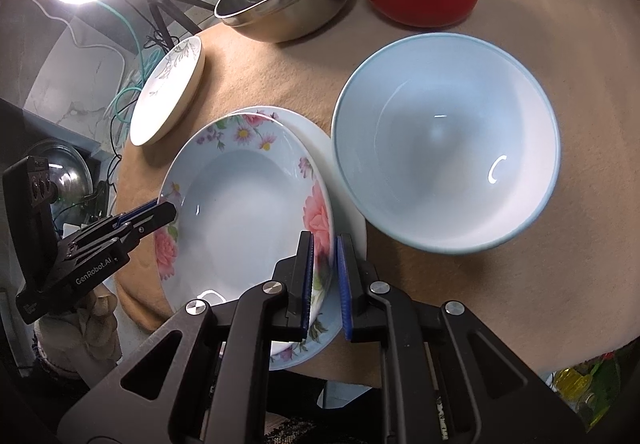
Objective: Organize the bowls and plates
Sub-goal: 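Open the left tool and move it toward the white leaf-pattern plate, then grasp the white leaf-pattern plate rim with the left tool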
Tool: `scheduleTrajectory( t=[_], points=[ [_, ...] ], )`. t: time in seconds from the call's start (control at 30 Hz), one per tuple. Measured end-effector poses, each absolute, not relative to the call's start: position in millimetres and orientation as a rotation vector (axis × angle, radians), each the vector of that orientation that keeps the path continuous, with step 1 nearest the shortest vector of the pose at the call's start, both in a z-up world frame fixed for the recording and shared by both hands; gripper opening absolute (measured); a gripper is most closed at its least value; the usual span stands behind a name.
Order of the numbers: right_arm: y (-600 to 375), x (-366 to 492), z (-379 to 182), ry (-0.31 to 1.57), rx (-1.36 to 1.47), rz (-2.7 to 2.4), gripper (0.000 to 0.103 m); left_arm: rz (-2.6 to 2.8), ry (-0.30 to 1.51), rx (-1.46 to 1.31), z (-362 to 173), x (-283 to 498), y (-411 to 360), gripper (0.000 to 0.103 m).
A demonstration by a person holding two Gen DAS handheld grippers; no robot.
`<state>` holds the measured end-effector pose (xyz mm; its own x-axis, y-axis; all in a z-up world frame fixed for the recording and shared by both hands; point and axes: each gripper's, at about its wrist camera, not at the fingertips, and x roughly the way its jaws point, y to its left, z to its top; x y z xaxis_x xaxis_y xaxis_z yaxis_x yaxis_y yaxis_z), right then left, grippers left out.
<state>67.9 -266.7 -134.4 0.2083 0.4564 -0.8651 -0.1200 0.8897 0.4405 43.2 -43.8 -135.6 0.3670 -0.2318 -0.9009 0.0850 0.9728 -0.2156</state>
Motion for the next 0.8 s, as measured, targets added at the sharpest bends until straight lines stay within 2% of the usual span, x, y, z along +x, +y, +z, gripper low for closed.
scheduleTrajectory(
  t=[0.3,0.47,0.8],
  points=[
    [-263.2,71.7,-102.8,1.224,0.283,0.401,0.013,-0.192,1.161,-0.252,-128.9,43.9,-12.0,0.017],
    [-239.1,80.8,-81.8,1.169,0.278,0.457,0.035,-0.145,1.121,-0.319,-119.8,51.4,22.9,0.017],
    [-160.1,107.0,-71.6,1.151,0.307,0.558,0.035,-0.044,1.015,-0.411,-103.5,78.4,103.8,0.019]
  ],
)
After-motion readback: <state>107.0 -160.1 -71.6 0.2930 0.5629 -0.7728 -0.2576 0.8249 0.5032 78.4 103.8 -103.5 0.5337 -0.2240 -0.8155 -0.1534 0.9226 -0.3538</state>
